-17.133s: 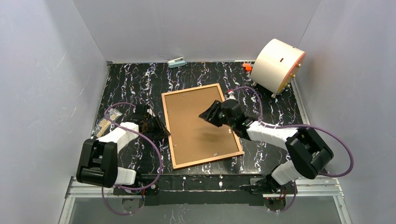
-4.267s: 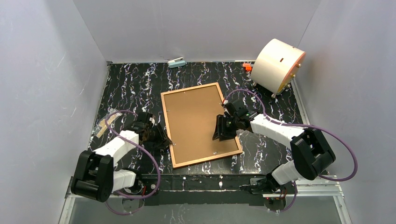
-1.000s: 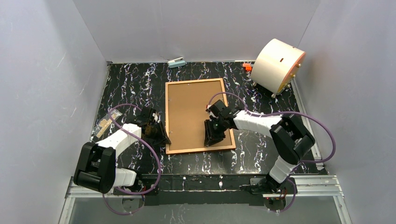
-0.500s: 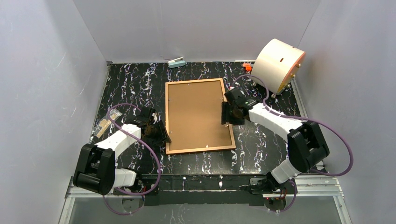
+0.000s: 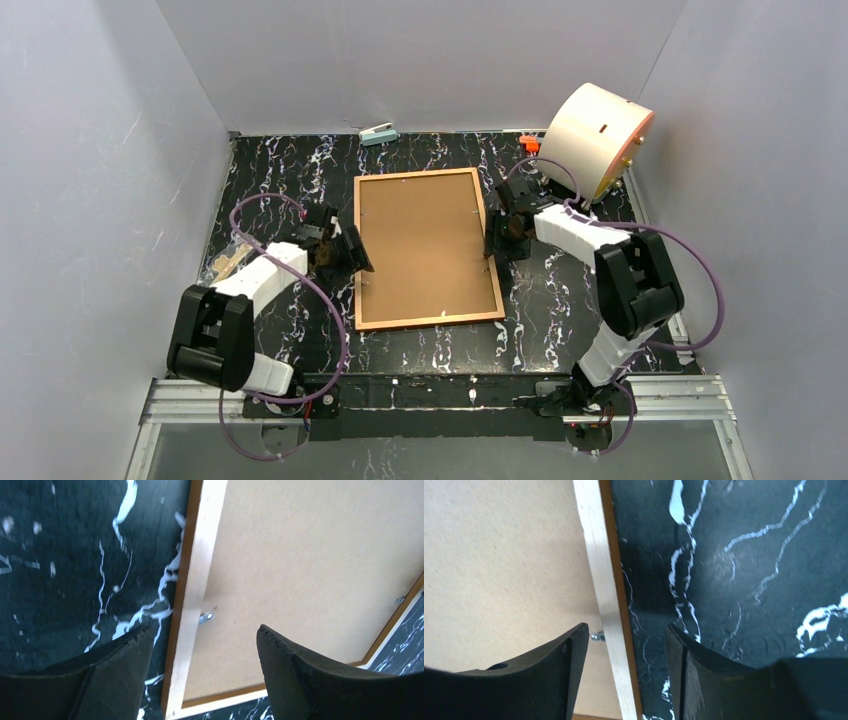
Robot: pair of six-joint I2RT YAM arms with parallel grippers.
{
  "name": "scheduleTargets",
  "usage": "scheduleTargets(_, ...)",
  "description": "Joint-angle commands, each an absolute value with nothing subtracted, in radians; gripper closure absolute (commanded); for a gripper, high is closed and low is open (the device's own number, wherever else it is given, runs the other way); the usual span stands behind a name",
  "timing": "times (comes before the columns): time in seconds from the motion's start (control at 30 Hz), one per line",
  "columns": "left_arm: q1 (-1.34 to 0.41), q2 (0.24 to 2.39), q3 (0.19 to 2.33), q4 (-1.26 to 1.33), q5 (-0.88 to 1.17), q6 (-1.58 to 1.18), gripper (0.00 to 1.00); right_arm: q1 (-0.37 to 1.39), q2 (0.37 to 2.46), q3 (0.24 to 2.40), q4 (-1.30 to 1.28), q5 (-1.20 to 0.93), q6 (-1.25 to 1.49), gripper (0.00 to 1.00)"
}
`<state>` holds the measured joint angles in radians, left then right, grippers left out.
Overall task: Put the photo into the frame
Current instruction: Install the photo frame at the center of the board.
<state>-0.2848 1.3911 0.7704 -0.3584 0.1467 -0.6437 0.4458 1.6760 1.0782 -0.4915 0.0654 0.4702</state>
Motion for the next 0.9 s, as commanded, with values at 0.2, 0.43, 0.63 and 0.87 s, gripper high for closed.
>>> scheduleTargets(0.2,-0.275,1.554,0.927,-0.333,-0.002,-0.613,0.27,0.428,1.783,1.205,-0.433,0.029,0.424,0.47)
scheduleTargets(0.43,-0.269,1.651,1.007,-0.331,-0.026,-0.590,0.27,0.428,1.796,1.193,-0.438,-0.027,0.419,0.62)
scheduleTargets(0.63,-0.266,1.699,1.061,-0.311,0.128,-0.521,0.36,0.427,1.756,1.127,-0.421,-0.125,0.455,0.73)
scheduleTargets(0.87,-0.265,1.736,1.102,-0.323,0.191,-0.485,0.40,0.429,1.665,0.989,-0.375,-0.263,0.524,0.81)
